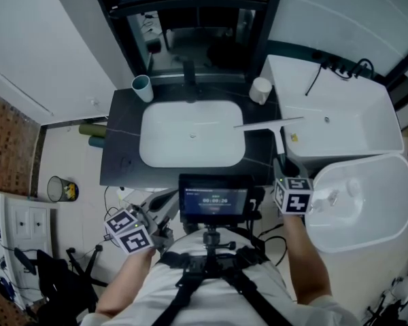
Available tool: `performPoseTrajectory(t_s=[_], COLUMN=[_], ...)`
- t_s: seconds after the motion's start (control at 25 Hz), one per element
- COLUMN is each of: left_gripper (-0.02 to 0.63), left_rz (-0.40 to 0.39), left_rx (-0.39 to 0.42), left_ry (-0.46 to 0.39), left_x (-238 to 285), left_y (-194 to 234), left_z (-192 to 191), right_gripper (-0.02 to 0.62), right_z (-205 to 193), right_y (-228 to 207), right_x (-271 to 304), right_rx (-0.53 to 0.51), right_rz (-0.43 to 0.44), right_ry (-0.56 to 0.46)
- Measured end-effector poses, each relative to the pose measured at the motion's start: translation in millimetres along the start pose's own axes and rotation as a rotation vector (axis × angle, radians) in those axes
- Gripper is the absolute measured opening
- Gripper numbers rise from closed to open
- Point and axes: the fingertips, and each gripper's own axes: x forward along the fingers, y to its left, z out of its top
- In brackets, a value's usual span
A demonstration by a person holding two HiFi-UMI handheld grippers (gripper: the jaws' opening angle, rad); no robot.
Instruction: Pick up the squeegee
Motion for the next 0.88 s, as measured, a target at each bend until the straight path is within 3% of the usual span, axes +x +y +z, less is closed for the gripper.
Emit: performPoseTrajectory(t_s=[0.88], left_gripper=[-0.006], left_rz=[-0.036], left_rx=[-0.017], left_ry=[0.03], left_x=[-1.5], left_y=[10.4], left_z=[0.4], right_gripper=[0.086], right_z=[-3.5], right_y=[10.6], right_x=[-41.3], right_rx=[0.032], right_rz=[-0.036], right_ry=[-0.025])
